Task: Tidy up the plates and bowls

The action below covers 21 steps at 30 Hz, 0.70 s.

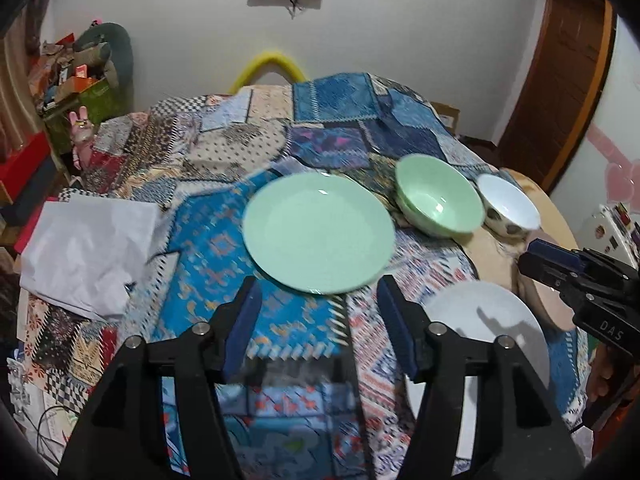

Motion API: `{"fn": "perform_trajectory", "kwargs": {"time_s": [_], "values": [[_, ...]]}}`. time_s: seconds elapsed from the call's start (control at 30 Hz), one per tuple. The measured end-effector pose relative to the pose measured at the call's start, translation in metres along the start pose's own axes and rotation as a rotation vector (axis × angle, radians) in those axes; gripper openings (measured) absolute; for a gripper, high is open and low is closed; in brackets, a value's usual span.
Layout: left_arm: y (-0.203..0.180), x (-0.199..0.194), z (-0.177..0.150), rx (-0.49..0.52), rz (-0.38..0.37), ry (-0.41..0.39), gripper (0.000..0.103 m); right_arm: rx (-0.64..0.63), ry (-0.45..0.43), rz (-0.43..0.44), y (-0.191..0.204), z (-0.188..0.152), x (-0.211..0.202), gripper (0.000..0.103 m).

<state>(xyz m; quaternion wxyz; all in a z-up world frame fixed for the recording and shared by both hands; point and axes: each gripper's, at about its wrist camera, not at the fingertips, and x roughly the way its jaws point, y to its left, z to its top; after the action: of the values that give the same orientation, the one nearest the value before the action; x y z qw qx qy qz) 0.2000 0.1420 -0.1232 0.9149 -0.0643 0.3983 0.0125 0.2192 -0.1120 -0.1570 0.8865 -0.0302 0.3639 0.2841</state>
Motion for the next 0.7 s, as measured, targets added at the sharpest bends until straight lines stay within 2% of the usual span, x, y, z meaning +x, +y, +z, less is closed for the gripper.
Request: {"fn": "perform_trajectory", "kwargs": {"time_s": [0.13, 0.53, 0.7], "values": [[0.015, 0.014, 0.014, -0.021, 0.012, 0.002, 0.066, -0.004, 0.019, 0.016, 0.003, 0.012, 0.018, 0.036], [0.064, 0.096, 0.018, -0.087, 0.009, 0.114, 0.066, -0.029, 0.172, 0.031, 0.006, 0.025, 0.094, 0.037], [0.068, 0.121, 0.016, -0.073, -0.027, 0.151, 0.058, -0.029, 0.232, 0.042, 0.005, 0.025, 0.118, 0.037]]}}
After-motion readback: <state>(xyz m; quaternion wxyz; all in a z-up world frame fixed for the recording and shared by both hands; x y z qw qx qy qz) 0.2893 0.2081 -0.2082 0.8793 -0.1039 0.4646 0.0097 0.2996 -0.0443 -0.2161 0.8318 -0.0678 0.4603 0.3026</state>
